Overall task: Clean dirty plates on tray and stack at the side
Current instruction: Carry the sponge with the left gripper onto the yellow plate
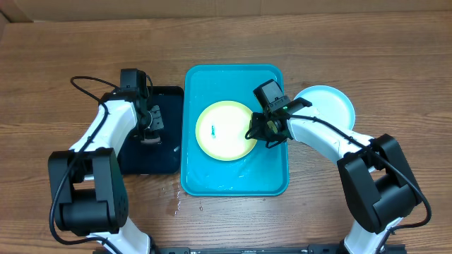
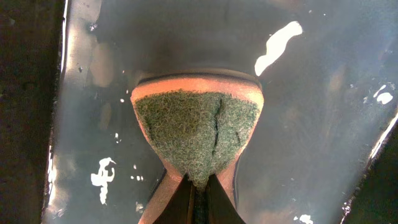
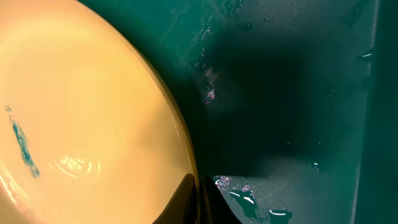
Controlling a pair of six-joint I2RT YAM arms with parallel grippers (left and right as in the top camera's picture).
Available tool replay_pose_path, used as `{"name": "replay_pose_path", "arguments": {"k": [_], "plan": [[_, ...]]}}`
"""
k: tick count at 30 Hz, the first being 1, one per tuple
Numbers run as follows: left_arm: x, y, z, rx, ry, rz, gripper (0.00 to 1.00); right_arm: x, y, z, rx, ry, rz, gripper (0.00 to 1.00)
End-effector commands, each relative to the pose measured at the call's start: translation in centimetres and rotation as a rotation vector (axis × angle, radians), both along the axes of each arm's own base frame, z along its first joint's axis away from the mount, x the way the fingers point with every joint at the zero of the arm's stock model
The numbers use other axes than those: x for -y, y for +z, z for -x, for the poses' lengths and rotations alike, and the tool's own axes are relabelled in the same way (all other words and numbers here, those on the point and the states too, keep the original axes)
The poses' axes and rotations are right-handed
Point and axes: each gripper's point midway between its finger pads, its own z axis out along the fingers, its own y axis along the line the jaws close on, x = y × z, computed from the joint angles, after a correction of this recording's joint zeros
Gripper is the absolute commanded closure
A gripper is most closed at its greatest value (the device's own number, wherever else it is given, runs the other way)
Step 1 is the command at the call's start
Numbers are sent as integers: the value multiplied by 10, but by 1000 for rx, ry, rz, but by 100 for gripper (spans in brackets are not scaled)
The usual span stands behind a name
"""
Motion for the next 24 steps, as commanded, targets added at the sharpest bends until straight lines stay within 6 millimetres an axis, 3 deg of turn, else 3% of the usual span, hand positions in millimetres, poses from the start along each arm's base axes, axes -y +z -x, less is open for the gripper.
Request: {"name": "replay_pose_path", "arguments": {"k": [1,7,12,24], "plan": [[4,-11,-2,-22,-22,9,96,1,7,-3,27,-9,1,95],[4,-24,-2,-45,-23,10,96,1,7,-3,27,-9,1,95],[4,-21,-3,-49,-36,9,96,1,7,-3,27,-9,1,95],[13,25,-1,-55,-69,59,96,0,7,-2,19,-20,-9,95]]}}
